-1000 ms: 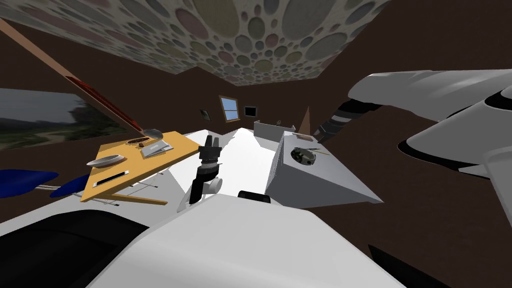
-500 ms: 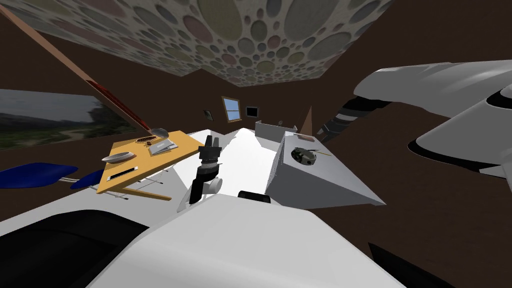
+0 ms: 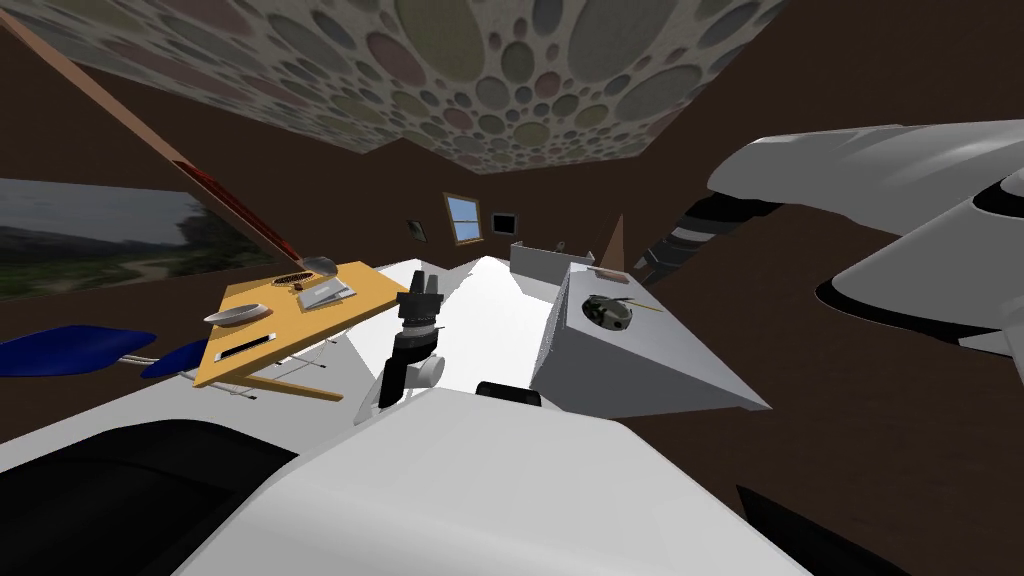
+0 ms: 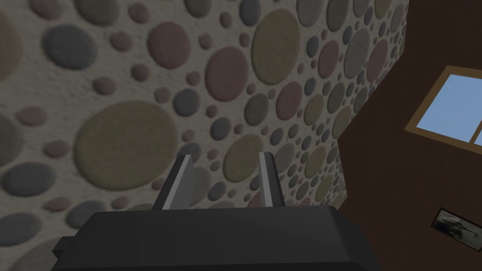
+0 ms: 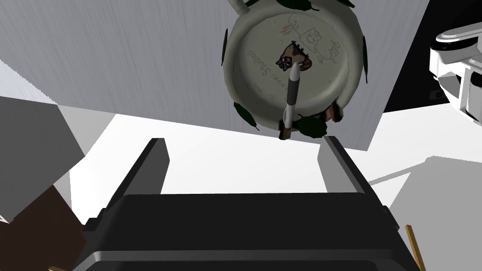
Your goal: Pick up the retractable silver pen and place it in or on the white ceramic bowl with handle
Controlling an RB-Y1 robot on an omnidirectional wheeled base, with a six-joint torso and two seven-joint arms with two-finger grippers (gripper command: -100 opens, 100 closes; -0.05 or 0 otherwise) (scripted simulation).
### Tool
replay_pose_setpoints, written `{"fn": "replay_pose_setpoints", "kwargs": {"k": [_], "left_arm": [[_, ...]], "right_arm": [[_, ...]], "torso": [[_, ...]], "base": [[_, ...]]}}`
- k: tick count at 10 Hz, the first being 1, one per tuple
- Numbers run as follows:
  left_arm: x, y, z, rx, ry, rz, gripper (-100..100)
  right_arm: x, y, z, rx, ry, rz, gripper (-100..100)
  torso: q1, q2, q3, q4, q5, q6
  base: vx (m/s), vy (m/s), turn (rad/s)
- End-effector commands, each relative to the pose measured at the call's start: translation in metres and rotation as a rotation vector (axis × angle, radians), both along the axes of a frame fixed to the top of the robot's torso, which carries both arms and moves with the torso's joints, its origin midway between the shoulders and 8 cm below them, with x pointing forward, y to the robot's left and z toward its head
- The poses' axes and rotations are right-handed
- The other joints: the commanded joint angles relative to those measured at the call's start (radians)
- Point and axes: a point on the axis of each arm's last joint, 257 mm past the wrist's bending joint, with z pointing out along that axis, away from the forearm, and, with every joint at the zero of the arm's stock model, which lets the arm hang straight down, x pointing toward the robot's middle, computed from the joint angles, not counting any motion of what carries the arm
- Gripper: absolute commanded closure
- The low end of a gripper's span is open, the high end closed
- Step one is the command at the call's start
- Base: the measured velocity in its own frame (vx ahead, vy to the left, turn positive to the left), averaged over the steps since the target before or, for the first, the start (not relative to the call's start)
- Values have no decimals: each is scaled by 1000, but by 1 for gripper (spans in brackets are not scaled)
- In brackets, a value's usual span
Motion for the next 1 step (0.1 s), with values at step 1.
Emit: {"fn": "replay_pose_setpoints", "kwargs": {"k": [1], "left_arm": [[0, 0, 0, 0, 0, 0, 0]], "right_arm": [[0, 0, 0, 0, 0, 0, 0]], "torso": [[0, 0, 0, 0, 0, 0]], "base": [[0, 0, 0]]}}
